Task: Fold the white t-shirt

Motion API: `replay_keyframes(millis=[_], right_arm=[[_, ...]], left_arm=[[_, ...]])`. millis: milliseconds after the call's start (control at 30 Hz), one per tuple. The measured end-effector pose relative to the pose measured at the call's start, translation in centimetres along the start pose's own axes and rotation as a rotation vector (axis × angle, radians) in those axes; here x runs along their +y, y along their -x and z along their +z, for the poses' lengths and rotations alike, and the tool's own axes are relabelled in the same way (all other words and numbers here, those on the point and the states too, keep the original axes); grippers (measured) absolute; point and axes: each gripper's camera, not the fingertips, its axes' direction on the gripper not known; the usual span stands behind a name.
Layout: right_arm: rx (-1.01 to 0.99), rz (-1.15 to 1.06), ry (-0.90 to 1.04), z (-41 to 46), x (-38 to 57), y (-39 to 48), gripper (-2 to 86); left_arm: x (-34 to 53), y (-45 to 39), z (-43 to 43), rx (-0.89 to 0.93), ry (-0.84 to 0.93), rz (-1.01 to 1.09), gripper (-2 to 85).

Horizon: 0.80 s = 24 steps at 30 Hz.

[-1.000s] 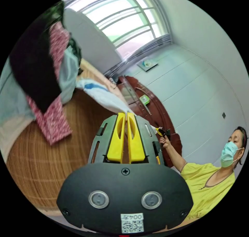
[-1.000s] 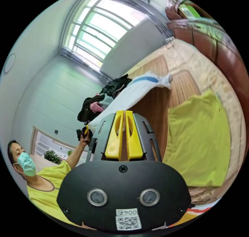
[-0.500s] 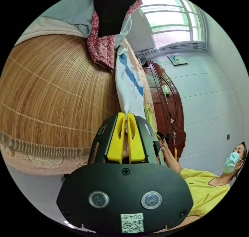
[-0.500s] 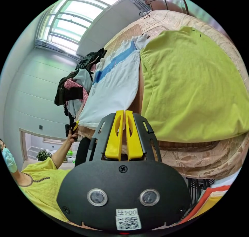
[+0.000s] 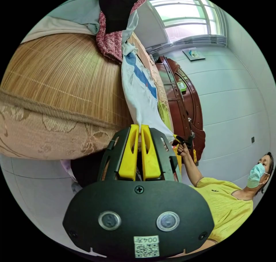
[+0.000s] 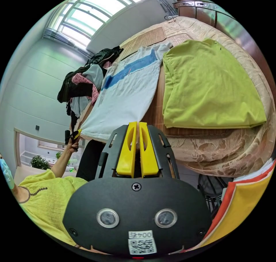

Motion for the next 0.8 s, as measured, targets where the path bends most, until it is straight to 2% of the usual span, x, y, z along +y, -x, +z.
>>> replay_keyframes(millis=[267,800], right_arm=[[-0.046,0.050,-0.002,1.2,6.4,0.9,0.1],[-0.039,0.074,0.008,3.7,12.3,5.7,0.9]], left_arm=[[3.7,0.6,-1.3,-0.010,0.043,0.020,1.2],[9.8,1.1,-1.4,-0.005,0.057,0.024,1.4]])
